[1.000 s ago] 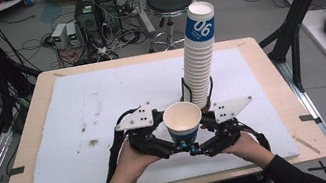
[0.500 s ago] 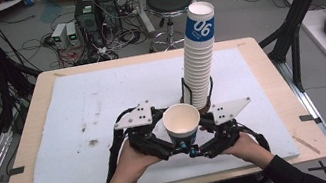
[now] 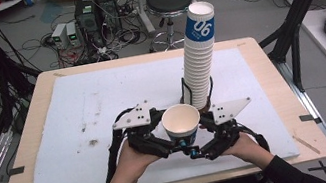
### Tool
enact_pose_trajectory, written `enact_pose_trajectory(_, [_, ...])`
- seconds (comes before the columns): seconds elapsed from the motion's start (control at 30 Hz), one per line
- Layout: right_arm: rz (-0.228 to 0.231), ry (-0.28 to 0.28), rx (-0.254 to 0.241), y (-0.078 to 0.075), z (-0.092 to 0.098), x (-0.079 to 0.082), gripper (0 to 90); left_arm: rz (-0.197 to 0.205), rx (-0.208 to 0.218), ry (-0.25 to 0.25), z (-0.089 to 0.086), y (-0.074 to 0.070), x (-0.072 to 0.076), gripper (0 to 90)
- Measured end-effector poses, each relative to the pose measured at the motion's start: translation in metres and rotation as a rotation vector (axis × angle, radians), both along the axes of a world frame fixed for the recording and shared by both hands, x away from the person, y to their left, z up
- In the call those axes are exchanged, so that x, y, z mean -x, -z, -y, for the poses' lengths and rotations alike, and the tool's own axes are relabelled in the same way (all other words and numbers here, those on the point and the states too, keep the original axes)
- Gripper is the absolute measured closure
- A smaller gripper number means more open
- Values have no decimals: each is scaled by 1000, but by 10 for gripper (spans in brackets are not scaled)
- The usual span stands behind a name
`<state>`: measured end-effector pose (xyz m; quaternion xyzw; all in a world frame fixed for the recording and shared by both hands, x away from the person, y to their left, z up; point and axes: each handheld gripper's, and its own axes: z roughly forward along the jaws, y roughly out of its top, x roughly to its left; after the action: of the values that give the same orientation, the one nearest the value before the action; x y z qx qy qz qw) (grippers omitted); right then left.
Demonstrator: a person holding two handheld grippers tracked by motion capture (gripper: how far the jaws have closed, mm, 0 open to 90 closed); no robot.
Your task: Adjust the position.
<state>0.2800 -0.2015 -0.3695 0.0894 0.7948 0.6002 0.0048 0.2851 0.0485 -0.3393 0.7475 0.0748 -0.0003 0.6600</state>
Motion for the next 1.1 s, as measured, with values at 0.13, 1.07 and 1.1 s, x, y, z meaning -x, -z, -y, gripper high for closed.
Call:
enact_pose_trajectory(0.13, [-12,4,-31,-2,2,0,216,0,0,5,1,1,0,243])
enact_pose_trajectory(1.07, [-8,-21,-20,1,-4,2,288,-16,65,21,1,-3,3,178])
enact_pose_trajectory(1.1, [-8,-21,-20,1,-4,2,288,-17,65,22,1,-3,2,184])
